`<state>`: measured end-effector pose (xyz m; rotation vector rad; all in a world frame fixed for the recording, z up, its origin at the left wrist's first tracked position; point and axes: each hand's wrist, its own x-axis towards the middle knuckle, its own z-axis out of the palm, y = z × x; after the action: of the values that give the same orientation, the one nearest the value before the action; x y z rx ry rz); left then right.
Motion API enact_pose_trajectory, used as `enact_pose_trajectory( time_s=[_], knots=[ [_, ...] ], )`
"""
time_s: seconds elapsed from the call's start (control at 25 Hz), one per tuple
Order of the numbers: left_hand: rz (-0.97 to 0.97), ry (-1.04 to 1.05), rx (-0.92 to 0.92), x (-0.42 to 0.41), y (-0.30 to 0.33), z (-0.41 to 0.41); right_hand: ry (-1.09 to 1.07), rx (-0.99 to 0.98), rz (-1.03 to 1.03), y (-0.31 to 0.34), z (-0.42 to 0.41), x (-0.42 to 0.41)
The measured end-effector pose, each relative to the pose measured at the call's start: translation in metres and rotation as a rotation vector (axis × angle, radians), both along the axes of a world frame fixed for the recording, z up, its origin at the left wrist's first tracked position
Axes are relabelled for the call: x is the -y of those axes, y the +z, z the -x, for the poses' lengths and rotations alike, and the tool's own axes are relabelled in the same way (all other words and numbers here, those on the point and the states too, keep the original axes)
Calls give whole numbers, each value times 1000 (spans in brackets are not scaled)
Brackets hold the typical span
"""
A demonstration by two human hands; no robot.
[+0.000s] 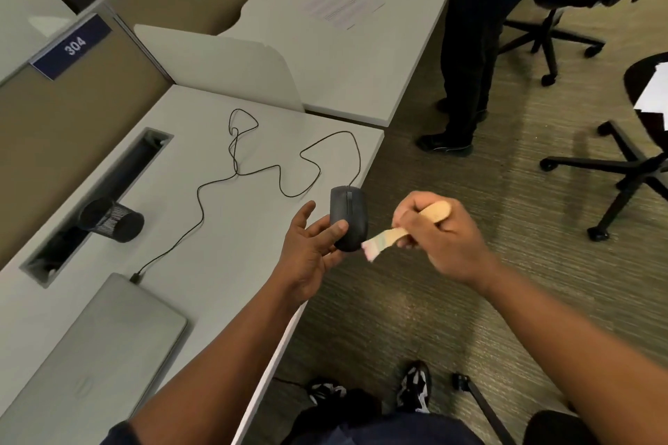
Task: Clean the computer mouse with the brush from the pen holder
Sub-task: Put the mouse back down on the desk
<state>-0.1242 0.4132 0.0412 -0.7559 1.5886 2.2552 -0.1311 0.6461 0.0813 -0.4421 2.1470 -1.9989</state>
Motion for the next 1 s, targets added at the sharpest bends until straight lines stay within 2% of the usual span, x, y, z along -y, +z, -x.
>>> enact_pose_trajectory(
  time_s=[0.16,0.24,0.36,0.64,0.84,0.92,1.0],
  knots=[
    [37,-27,12,20,-5,3,-203,92,-258,-16,19,24],
    [62,-51,16,29,-10,4,-158,138,-418,-25,23,43],
    [92,-73,23,40,-17,5,-40,58,-584,-30,25,77],
    [59,-87,32,67,-40,3,9,169,-827,-36,32,135],
    [-23,-57,50,98,-48,0,165,243,-838,-36,43,165],
    [-84,-46,48,111,-49,0,209,203,-934,-43,43,177],
    [-116,-54,54,119,-51,1,164,129,-993,-55,39,186]
  ],
)
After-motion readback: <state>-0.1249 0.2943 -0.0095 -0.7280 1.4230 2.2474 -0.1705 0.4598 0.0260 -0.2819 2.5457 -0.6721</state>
